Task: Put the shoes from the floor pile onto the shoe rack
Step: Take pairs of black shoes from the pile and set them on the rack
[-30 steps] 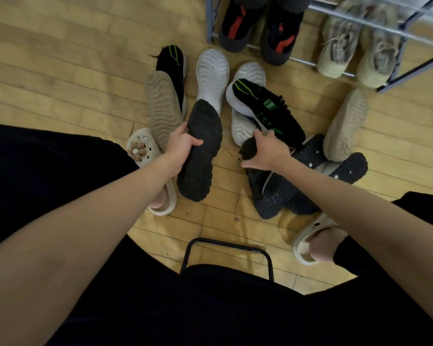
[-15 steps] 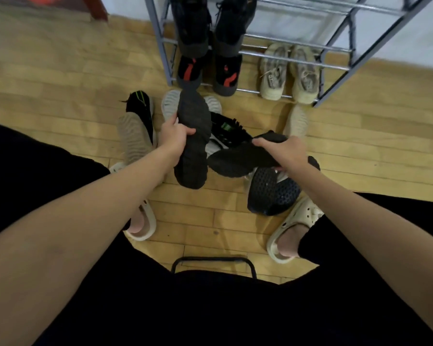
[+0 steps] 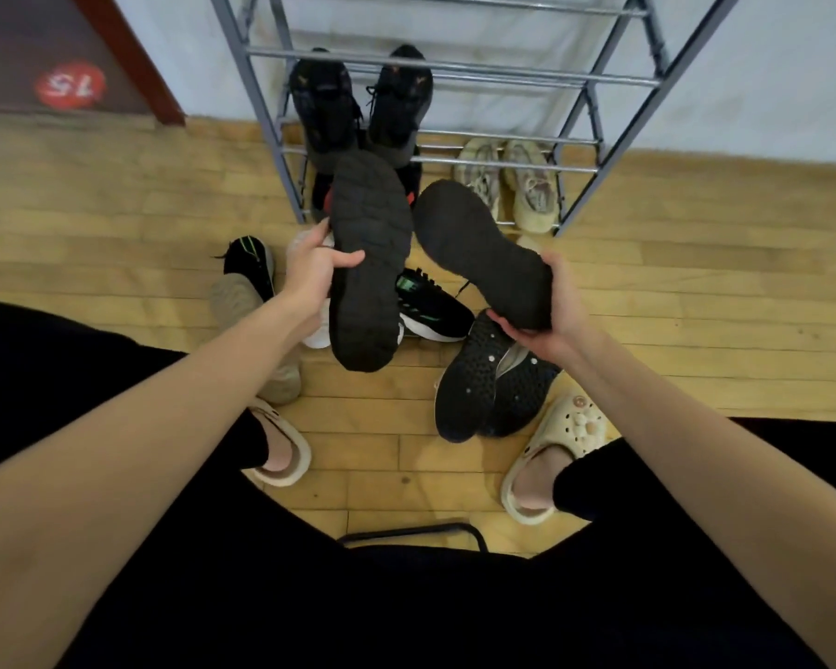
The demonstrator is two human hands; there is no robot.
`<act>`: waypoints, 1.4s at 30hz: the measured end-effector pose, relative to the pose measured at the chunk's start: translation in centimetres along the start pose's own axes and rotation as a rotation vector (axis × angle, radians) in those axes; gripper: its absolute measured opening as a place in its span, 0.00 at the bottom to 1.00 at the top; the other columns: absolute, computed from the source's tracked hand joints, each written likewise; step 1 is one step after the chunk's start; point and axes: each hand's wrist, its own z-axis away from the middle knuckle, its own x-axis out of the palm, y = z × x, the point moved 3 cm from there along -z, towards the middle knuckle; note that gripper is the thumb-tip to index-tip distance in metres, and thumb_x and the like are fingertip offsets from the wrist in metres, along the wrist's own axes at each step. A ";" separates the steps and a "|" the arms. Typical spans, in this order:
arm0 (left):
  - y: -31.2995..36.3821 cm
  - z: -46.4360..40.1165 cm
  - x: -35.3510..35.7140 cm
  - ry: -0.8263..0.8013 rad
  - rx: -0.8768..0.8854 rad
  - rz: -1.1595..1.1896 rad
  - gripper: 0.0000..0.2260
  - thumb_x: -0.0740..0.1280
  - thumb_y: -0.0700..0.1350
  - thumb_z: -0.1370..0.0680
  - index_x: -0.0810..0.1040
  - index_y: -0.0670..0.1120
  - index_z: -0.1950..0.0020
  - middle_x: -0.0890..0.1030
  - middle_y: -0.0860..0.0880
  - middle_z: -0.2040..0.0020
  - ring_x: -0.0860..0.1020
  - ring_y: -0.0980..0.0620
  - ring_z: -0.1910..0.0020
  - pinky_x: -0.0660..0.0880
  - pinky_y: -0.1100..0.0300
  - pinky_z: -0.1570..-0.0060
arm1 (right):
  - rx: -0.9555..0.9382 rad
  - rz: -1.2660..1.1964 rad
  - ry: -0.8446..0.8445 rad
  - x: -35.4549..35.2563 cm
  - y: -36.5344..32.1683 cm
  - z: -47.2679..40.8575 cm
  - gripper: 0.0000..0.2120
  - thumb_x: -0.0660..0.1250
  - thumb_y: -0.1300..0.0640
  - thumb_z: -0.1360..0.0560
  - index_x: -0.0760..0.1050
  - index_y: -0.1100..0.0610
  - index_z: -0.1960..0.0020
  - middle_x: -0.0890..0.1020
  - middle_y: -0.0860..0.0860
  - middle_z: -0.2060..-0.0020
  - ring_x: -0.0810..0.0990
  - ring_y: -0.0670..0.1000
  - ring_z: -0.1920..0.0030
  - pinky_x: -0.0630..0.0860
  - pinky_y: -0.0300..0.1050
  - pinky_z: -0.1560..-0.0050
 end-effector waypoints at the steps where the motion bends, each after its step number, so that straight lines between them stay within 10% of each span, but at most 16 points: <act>1: 0.1 0.3 -0.1 -0.011 -0.003 -0.003 0.25 0.68 0.32 0.28 0.75 0.49 0.33 0.82 0.52 0.47 0.80 0.54 0.51 0.76 0.65 0.63 | 0.025 -0.064 -0.031 0.0 0.2 0.2 0.22 0.67 0.40 0.33 0.81 0.55 0.48 0.87 0.55 0.54 0.86 0.57 0.58 0.82 0.45 0.56; 5: 0.8 1.5 -0.7 0.007 -0.071 0.032 0.11 0.72 0.35 0.30 0.81 0.45 0.49 0.84 0.51 0.53 0.81 0.51 0.52 0.77 0.62 0.62 | 0.058 -0.223 -0.175 0.3 -0.4 1.6 0.23 0.68 0.45 0.32 0.80 0.57 0.42 0.84 0.56 0.45 0.82 0.57 0.45 0.80 0.49 0.50; 15: 1.7 4.0 0.2 -0.309 -0.168 0.320 0.20 0.69 0.51 0.25 0.77 0.41 0.37 0.81 0.42 0.41 0.80 0.42 0.42 0.78 0.49 0.47 | -0.007 0.037 -0.287 0.2 -1.9 4.6 0.25 0.73 0.48 0.34 0.76 0.57 0.40 0.83 0.57 0.45 0.81 0.59 0.44 0.78 0.52 0.45; 24: 1.4 2.7 3.2 -0.296 -0.260 0.221 0.17 0.66 0.43 0.30 0.79 0.38 0.43 0.82 0.40 0.45 0.80 0.40 0.47 0.75 0.46 0.40 | -0.259 0.359 0.063 1.1 -3.6 3.6 0.20 0.72 0.43 0.31 0.76 0.53 0.45 0.81 0.50 0.56 0.78 0.49 0.57 0.73 0.42 0.60; 30: 2.9 -1.9 7.6 -0.331 -0.171 0.051 0.05 0.63 0.36 0.35 0.74 0.45 0.66 0.77 0.49 0.67 0.78 0.50 0.67 0.75 0.65 0.68 | -0.534 0.488 0.306 0.3 -9.0 -0.8 0.32 0.75 0.41 0.34 0.73 0.53 0.35 0.81 0.51 0.44 0.79 0.53 0.44 0.75 0.50 0.40; 35: 4.4 -7.7 12.7 -0.155 0.129 -0.427 0.26 0.75 0.39 0.35 0.76 0.47 0.38 0.77 0.54 0.47 0.76 0.56 0.50 0.72 0.66 0.56 | -0.709 0.763 0.415 0.1 -13.2 -5.8 0.32 0.73 0.39 0.33 0.72 0.56 0.37 0.79 0.54 0.42 0.76 0.57 0.40 0.74 0.53 0.38; 42: 4.6 -16.1 20.1 0.077 0.365 -0.624 0.18 0.73 0.47 0.30 0.79 0.43 0.42 0.79 0.46 0.43 0.78 0.48 0.45 0.77 0.57 0.47 | -0.859 0.978 0.693 1.3 -15.7 -12.7 0.32 0.70 0.39 0.29 0.66 0.64 0.41 0.70 0.62 0.40 0.68 0.63 0.39 0.67 0.58 0.40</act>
